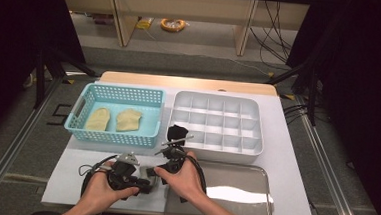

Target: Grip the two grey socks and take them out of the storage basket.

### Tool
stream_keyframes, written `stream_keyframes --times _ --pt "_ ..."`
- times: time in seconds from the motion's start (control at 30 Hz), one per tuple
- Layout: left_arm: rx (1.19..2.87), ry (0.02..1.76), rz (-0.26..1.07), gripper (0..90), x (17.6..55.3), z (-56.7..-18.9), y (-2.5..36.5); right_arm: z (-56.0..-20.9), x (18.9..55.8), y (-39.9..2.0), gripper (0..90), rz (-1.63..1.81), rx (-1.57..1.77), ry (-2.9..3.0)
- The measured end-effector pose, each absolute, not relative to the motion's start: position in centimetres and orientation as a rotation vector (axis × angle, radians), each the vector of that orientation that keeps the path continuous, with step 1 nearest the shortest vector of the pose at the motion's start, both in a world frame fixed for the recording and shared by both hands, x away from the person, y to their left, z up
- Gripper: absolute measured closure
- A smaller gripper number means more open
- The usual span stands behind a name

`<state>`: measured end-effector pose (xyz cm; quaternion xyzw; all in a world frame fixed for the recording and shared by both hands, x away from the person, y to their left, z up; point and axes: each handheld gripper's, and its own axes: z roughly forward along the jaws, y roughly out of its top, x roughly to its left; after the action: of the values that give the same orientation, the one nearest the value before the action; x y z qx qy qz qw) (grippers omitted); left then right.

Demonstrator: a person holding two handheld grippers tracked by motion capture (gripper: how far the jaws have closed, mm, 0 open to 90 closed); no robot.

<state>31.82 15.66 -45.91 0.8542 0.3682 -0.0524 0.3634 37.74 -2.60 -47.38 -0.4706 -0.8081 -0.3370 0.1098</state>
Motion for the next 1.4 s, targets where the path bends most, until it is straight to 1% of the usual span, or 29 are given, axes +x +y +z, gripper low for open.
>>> stream_keyframes --times 0.13,0.27,0.4,0.47,0.73,0.83,1.0,1.17,1.2,1.23,1.27,1.33,1.4 --pt "2.196 0.944 -0.125 68.1 31.6 -45.7 15.8 -47.8 37.8 -2.5 46.6 -0.972 -1.406 -2.337" --pt "2.178 0.938 -0.121 65.0 31.1 -45.0 16.8 -48.0 37.9 -2.2 46.9 -0.962 -1.401 -2.318" --pt "2.119 0.965 -0.099 63.4 30.7 -44.5 18.0 -48.1 37.9 -2.1 50.3 -0.960 -1.382 -2.328" --pt "2.081 0.987 -0.077 63.0 30.8 -44.0 18.9 -48.2 37.8 -1.9 55.0 -0.947 -1.380 -2.297" --pt "2.019 1.053 -0.015 61.9 31.8 -43.7 20.8 -48.4 38.0 -1.8 61.5 -0.940 -1.351 -2.283" --pt "2.002 1.082 0.007 61.6 32.2 -44.1 21.2 -48.2 37.9 -1.6 65.9 -0.927 -1.341 -2.293" --pt "1.998 1.102 0.012 60.9 32.6 -44.5 21.4 -48.3 38.0 -1.7 68.7 -0.940 -1.310 -2.301" --pt "1.981 1.113 0.059 59.9 32.7 -44.6 21.7 -48.2 37.8 -1.7 70.9 -0.951 -1.321 -2.304" --pt "1.967 1.104 0.066 58.7 32.8 -44.7 21.7 -48.5 38.1 -1.9 71.4 -1.003 -1.264 -2.361" --pt "1.962 1.100 0.081 58.7 32.8 -44.7 21.8 -48.5 38.1 -1.9 71.4 -1.003 -1.264 -2.361" --pt "1.959 1.095 0.089 57.5 32.9 -44.8 21.9 -48.1 37.8 -1.8 71.6 -0.959 -1.318 -2.302" --pt "1.934 1.094 0.122 54.2 32.9 -45.0 22.0 -47.8 37.7 -2.0 71.9 -0.996 -1.305 -2.323" --pt "1.934 1.088 0.120 53.1 33.0 -45.1 22.0 -47.6 37.6 -2.1 71.9 -1.003 -1.319 -2.328"
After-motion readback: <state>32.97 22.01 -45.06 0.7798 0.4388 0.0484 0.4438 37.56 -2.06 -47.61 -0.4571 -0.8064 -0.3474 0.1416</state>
